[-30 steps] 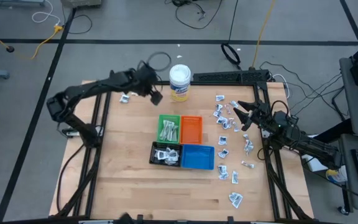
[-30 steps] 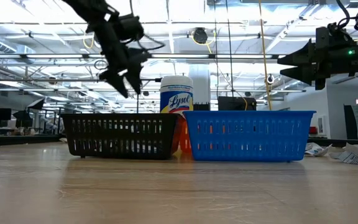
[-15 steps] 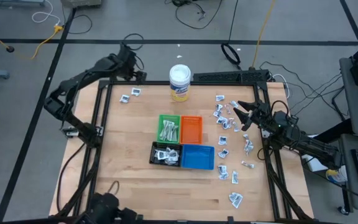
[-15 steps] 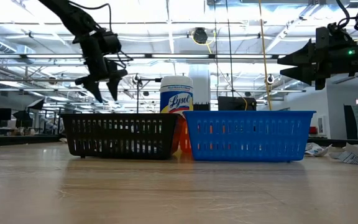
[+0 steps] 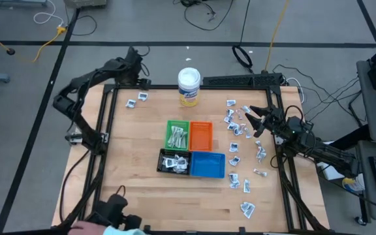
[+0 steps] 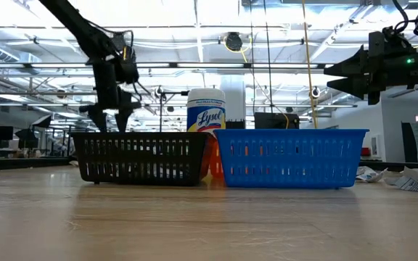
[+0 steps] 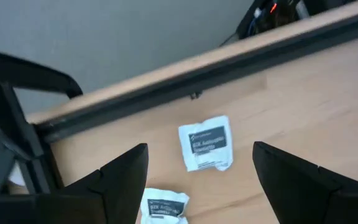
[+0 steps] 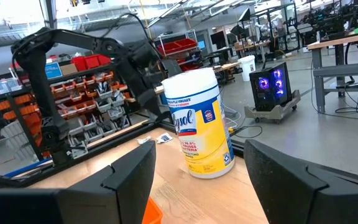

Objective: Pick & Place First Aid Supplies
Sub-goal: Put the towelette pack into the black bin

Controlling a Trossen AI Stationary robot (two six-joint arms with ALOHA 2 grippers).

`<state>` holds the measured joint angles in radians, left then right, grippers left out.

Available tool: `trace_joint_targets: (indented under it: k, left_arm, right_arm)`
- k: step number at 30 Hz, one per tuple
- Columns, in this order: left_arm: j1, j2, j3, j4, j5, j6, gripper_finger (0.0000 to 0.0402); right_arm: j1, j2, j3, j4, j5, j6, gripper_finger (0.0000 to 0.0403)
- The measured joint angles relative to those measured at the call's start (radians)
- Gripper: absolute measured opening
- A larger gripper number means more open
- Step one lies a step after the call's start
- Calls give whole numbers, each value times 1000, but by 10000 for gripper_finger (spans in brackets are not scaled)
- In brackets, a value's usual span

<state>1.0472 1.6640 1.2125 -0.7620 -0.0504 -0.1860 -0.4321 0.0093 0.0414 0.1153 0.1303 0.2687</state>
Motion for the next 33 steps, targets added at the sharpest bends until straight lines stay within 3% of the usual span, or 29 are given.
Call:
trace_joint_targets:
  k: [14,21,26,33]
  left_arm:
    - [-11,215,0,-43,27,8,294]
    - [-28,244,1,-41,22,34,289]
    - [-29,244,1,-37,29,34,228]
    - [-29,244,1,-49,29,61,90]
  right_arm:
    - [0,0,0,0,0,0,243]
    - [0,0,0,0,0,0,242]
    - [0,0,0,0,0,0,242]
    - [0,0,0,0,0,0,242]
